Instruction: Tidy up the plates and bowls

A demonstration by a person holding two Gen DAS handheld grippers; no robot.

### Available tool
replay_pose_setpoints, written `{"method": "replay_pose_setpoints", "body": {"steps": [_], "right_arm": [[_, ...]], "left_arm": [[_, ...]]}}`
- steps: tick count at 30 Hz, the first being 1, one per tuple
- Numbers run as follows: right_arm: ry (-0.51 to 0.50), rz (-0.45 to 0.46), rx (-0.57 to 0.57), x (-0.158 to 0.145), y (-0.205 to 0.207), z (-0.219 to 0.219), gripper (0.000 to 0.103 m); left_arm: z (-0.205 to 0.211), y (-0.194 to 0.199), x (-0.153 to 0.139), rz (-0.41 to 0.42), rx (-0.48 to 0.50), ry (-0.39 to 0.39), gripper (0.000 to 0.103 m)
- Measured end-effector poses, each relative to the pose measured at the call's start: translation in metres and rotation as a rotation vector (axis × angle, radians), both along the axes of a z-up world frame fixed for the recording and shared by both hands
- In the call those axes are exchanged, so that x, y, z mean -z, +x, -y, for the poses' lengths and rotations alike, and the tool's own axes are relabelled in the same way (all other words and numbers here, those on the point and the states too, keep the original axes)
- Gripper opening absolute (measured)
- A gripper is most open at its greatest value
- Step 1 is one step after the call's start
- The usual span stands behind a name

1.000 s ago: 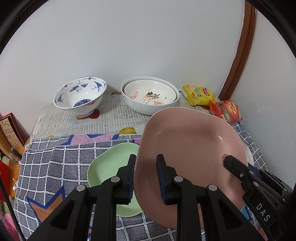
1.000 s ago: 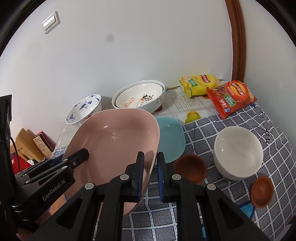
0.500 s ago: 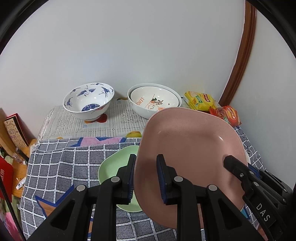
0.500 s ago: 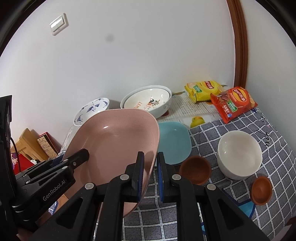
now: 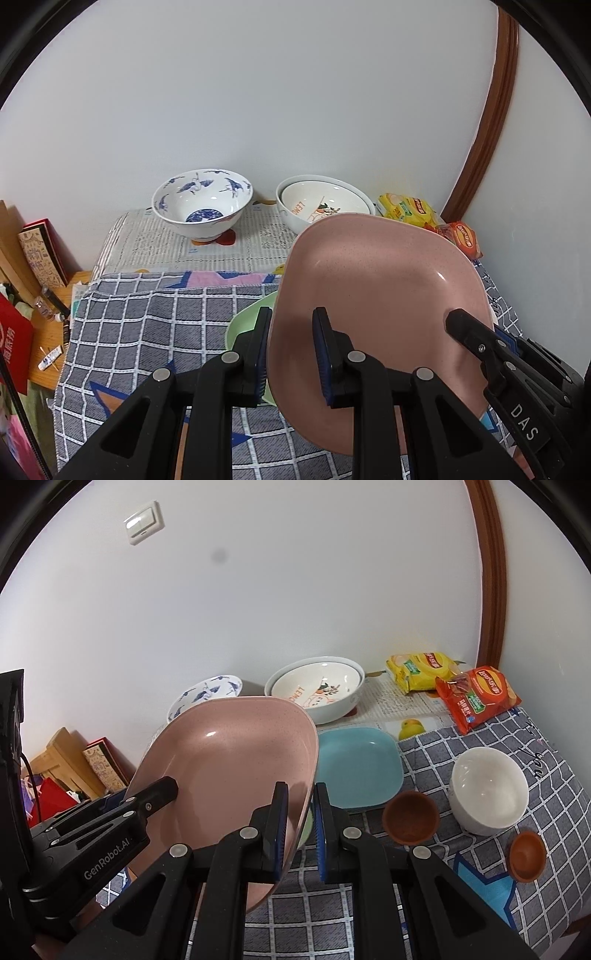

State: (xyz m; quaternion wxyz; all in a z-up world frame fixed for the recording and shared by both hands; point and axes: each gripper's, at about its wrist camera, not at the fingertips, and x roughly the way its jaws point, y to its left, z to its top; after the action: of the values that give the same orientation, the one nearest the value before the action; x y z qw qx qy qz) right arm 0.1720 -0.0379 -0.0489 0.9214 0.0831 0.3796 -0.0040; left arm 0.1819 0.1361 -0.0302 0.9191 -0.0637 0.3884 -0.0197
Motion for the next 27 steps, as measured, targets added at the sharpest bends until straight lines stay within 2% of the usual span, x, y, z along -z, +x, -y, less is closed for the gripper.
{"method": "replay_pose_setpoints", "body": {"steps": [14,27], "right_arm": [[-0.005,0.0,-0.063,0.001,-0.002,-0.041,0.013],[-0.004,-0.029,-0.092,0.018,0.005,-0.062,0.013]], "left_arm": [[-0.044,-0.021,0.002,0.001,-0.063,-0.011,0.021],[-0.062,-0.021,0.018,-0.03,-0.091,-0.017,0.021]]}}
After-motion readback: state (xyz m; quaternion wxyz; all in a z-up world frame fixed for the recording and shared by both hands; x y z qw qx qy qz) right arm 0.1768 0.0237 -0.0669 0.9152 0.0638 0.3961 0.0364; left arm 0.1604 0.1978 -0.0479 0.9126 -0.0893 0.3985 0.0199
